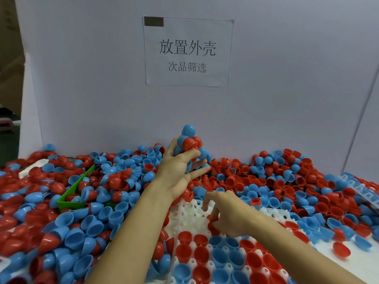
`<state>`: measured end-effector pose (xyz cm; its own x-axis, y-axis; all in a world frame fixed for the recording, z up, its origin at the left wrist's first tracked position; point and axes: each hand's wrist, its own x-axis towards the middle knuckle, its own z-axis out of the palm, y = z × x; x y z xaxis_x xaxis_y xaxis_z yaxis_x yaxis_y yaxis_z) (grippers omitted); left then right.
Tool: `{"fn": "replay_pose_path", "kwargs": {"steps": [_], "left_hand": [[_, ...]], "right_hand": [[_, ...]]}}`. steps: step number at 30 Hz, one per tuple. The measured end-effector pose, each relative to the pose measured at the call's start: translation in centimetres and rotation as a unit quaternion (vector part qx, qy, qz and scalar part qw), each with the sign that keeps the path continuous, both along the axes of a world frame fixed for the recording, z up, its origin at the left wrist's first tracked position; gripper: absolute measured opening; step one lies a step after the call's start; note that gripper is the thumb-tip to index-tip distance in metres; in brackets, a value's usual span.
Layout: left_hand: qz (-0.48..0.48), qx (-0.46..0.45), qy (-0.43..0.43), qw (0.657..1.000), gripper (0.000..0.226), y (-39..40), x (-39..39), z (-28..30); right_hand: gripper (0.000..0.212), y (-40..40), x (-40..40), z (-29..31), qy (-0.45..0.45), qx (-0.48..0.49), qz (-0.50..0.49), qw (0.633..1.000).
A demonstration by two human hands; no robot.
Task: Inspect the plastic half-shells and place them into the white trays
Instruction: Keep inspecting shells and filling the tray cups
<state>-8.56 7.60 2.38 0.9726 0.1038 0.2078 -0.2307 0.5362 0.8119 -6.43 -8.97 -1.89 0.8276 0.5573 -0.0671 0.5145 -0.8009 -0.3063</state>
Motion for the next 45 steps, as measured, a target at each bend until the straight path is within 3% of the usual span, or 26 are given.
{"fn": "replay_pose_path", "kwargs": {"steps": [6,9,12,14,17,19,22,25,28,33,38,41,45], "left_hand": [[-0.048,-0.044,-0.008,0.998,0.035,0.1,0.2,-0.2],[-0.081,-0.055,-0.016,0.995,0.029,0.6,0.2,-0.2],[-0.095,-0.051,-0.024,0.994,0.030,0.8,0.0,-0.1],[-0.107,-0.028,-0.028,0.993,0.027,0.7,0.0,-0.2],[-0.131,0.011,-0.027,0.991,0.031,0.6,-0.2,-0.3],[-0.154,0.029,-0.029,0.987,0.040,0.6,-0.3,-0.2],[-0.184,0.054,-0.042,0.981,0.033,0.5,-0.5,-0.2],[-0.178,0.062,-0.038,0.981,0.025,0.3,-0.5,-0.2],[-0.160,0.057,-0.024,0.985,0.037,0.1,-0.4,-0.2],[-0.119,0.070,-0.016,0.990,0.036,0.2,-0.2,-0.3],[-0.090,0.089,0.000,0.992,0.033,0.2,0.1,-0.5],[-0.067,0.088,0.010,0.994,0.027,-0.1,0.3,-0.6],[-0.005,0.068,0.019,0.997,0.028,-0.1,0.5,-0.8]], "right_hand": [[0.042,-0.1,-0.4,0.6,-0.002,-0.001,0.011,1.000],[0.027,-0.1,-0.5,1.6,-0.108,0.038,0.022,0.993],[0.025,0.0,-0.6,3.3,-0.164,0.245,-0.038,0.955],[0.025,0.3,-0.7,4.9,-0.087,0.413,-0.097,0.901],[0.025,0.2,-0.4,6.7,0.052,0.518,-0.109,0.847],[0.028,0.0,-0.2,7.3,0.067,0.512,-0.074,0.853],[0.018,-0.4,-0.2,7.6,0.043,0.490,-0.045,0.869],[0.018,-0.6,-0.1,7.3,0.033,0.525,-0.057,0.848],[0.016,-0.2,-0.1,6.8,0.032,0.555,-0.070,0.828],[0.021,0.4,-0.1,6.0,0.073,0.562,-0.079,0.820],[0.015,0.6,-0.2,5.5,0.008,0.520,-0.077,0.851],[0.021,0.6,0.0,5.6,-0.057,0.460,-0.080,0.882],[0.032,0.5,0.0,5.8,-0.066,0.418,-0.073,0.903]]}}
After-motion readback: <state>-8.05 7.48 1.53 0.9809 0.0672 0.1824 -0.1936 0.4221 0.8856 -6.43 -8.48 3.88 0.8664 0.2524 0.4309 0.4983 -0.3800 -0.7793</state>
